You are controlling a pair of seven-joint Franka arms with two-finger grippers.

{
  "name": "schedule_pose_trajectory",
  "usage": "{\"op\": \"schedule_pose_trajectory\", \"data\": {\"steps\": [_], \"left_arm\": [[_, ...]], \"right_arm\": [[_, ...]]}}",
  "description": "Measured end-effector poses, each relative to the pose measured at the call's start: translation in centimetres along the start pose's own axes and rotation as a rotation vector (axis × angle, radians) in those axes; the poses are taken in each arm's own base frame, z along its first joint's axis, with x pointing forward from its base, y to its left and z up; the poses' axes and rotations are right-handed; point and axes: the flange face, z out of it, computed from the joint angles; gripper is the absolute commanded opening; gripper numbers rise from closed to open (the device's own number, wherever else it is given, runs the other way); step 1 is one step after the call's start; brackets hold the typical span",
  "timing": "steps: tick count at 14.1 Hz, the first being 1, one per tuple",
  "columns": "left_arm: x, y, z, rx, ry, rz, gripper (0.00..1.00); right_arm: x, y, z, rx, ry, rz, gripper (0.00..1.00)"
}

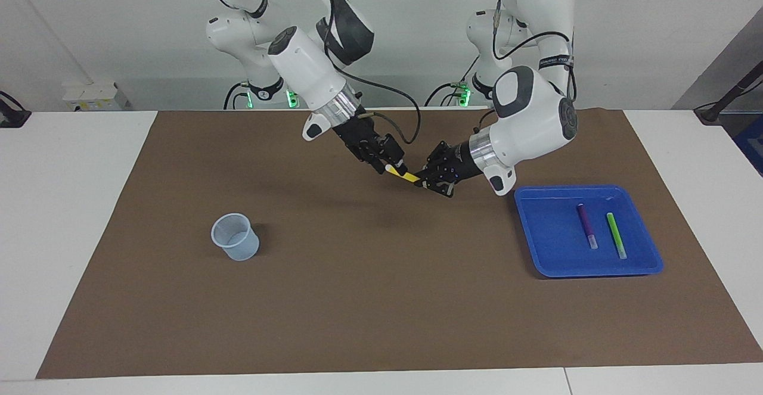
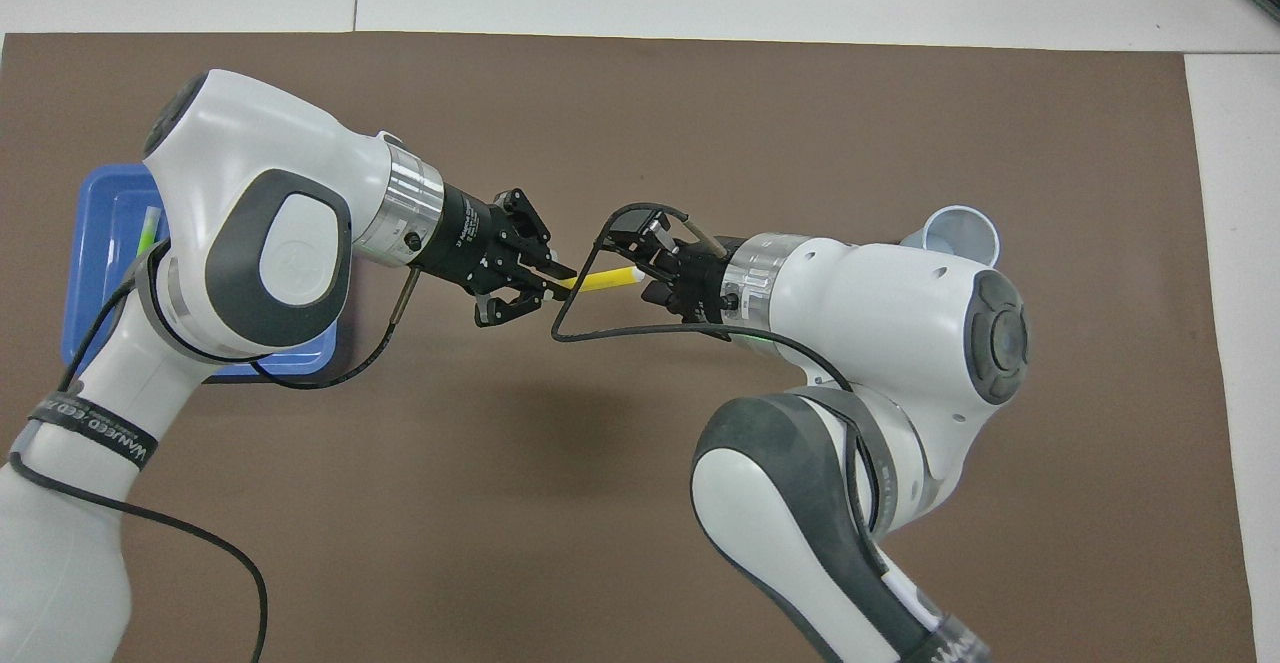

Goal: Transfer and insert pens with both arms
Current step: 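Grasp the yellow pen's free end with the right gripper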

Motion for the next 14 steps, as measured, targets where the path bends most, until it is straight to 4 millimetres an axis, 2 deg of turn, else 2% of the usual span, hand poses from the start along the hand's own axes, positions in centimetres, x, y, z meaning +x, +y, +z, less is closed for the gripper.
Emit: {"op": "schedule_pose_trajectory", "data": {"steps": [1, 2, 7, 14], "left_arm": [[-0.01, 0.00, 0.00, 0.000, 0.000, 0.000, 0.00], [-0.03, -0.01, 0.01, 0.000, 0.000, 0.000, 0.00], [-0.17, -0.07, -0.02, 0.000, -0.001, 0.002, 0.00], [-0.24, -0.09, -0.08, -0.002, -0.004, 0.002, 0.00]], "right_arm": [[0.00, -0.01, 0.00, 0.000, 0.000, 0.000, 0.49], [0.00, -0.01, -0.01, 0.000, 0.000, 0.000, 0.48], [-0.52, -0.09, 0.21, 0.030, -0.035, 0.056, 0.47], [-0.59, -0.12, 0.24, 0.032, -0.035, -0.008, 0.47]]}}
